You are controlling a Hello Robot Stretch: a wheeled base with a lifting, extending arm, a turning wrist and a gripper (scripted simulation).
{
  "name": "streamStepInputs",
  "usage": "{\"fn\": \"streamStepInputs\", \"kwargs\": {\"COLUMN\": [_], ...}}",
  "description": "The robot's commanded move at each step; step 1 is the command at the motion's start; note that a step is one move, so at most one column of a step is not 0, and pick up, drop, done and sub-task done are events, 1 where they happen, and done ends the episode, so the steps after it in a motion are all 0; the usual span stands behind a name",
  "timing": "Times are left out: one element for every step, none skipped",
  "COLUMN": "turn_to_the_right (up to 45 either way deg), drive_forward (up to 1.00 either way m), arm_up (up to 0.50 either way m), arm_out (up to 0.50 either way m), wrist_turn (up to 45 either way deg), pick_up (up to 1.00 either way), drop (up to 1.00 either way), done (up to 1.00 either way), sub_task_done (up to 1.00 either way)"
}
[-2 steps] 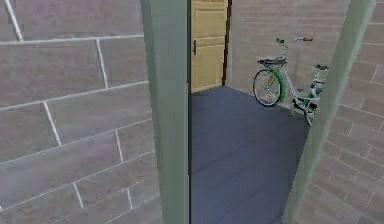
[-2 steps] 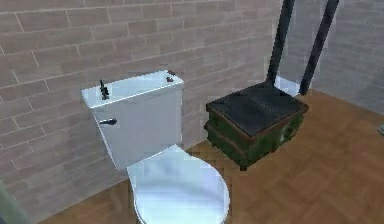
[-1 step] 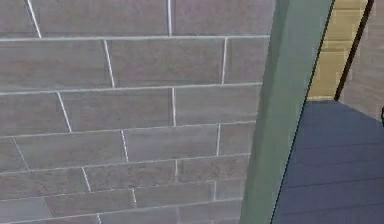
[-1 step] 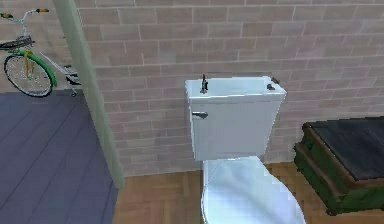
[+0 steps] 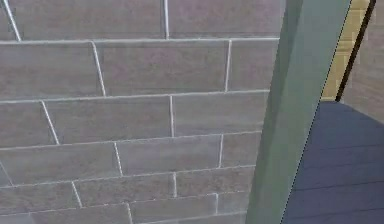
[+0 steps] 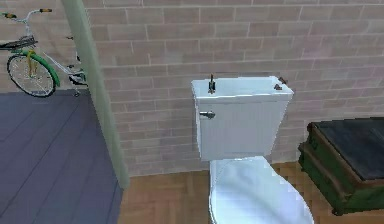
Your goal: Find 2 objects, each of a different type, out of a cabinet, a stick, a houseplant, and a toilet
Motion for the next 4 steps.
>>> {"fn": "streamStepInputs", "kwargs": {"turn_to_the_right": [45.0, 9.0, 3.0, 0.0], "drive_forward": [0.0, 0.0, 0.0, 0.3], "arm_up": [0.0, 0.0, 0.0, 0.0], "arm_out": [0.0, 0.0, 0.0, 0.0], "wrist_turn": [0.0, 0.0, 0.0, 0.0], "pick_up": [0.0, 0.0, 0.0, 0.0], "drop": [0.0, 0.0, 0.0, 0.0], "done": [0.0, 0.0, 0.0, 0.0], "sub_task_done": [0.0, 0.0, 0.0, 0.0]}}
